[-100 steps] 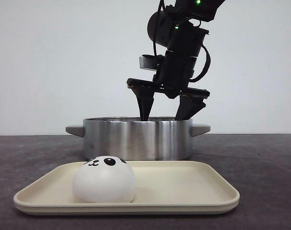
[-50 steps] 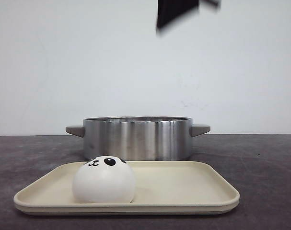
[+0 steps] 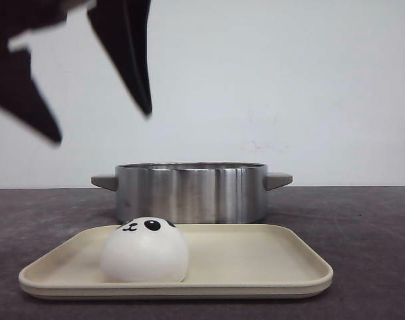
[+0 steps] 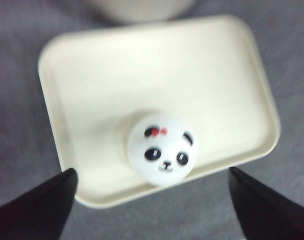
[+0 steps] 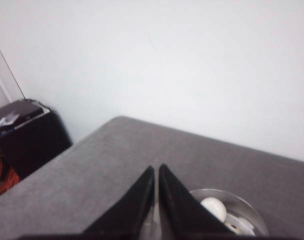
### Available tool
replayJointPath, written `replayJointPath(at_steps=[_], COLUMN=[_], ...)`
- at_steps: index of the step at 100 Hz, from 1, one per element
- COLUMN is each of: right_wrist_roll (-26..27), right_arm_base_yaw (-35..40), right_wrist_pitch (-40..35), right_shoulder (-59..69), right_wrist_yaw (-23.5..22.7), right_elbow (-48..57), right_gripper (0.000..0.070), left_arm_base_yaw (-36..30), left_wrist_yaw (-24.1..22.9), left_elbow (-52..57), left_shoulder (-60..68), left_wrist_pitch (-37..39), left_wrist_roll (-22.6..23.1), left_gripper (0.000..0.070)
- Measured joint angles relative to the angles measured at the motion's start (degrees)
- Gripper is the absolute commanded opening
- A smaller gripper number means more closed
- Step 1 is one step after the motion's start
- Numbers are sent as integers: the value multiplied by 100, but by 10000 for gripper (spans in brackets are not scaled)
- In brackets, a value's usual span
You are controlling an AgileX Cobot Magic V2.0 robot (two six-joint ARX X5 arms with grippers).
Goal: Steam buns
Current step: 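Lower the left gripper onto the last bun on the tray and grasp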
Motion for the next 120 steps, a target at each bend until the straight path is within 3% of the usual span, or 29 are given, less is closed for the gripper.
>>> replayJointPath(at_steps=[17, 83, 101, 114, 120], right_wrist_roll=[0, 44, 44, 44, 44], right_arm_base_yaw=[0, 0, 0, 0, 0], right_wrist_pitch=[-22, -431, -494, -505, -501], right_shoulder=[-122, -116, -116, -116, -116], right_wrist_yaw=[0, 0, 0, 17, 22], right_elbow=[0, 0, 0, 0, 0], right_gripper=[7, 7, 7, 7, 7], left_arm_base_yaw=[63, 140, 177, 203, 203], left_wrist_yaw=[387, 354, 313, 278, 271], left_elbow=[0, 59, 83, 83, 87], left_shoulder=[651, 2236, 2288, 2295, 2295], left_wrist_pitch=[289, 1340, 1281, 1113, 1040], left_wrist_roll=[-66, -15, 101, 133, 188], left_gripper=[700, 697, 429, 359, 209])
